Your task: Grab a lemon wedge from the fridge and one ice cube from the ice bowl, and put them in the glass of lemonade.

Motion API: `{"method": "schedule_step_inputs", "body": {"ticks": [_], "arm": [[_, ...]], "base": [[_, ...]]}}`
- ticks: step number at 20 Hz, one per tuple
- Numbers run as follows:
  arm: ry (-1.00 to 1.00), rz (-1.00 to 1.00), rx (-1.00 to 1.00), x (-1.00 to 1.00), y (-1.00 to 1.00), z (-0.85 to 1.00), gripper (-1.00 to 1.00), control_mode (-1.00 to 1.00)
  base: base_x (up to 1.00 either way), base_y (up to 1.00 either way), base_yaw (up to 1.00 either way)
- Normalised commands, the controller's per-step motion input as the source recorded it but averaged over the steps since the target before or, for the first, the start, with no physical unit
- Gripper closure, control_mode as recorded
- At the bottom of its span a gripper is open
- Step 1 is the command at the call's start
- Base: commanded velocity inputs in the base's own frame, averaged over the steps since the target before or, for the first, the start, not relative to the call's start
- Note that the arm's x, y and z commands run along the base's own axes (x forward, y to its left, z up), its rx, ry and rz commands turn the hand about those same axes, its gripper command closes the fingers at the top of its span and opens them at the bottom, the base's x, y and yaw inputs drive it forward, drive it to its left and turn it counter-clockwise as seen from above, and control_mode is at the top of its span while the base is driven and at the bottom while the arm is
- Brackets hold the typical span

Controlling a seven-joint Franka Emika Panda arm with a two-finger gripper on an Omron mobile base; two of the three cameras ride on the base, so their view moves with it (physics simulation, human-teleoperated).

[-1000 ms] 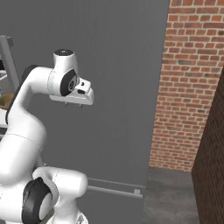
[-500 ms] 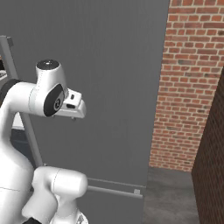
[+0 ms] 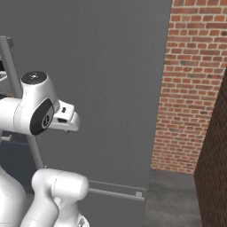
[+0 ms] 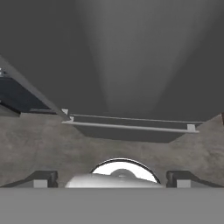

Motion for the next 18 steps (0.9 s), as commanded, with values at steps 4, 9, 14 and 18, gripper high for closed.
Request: {"method": "schedule_step_inputs", "body": {"ticks": [4,9,14,18], "arm": [[0.0,0.0,0.0,0.0,0.0,0.0,-1.0,1.0],[0.0,0.0,0.0,0.0,0.0,0.0,-1.0,1.0],[0.0,0.0,0.0,0.0,0.0,0.0,-1.0,1.0],[0.0,0.0,0.0,0.0,0.0,0.0,-1.0,1.0]], "base": [[-0.16,0.95,-0.09],[0.0,1.0,-0.2],[0.0,1.0,-0.33],[0.24,1.0,-0.3]]}}
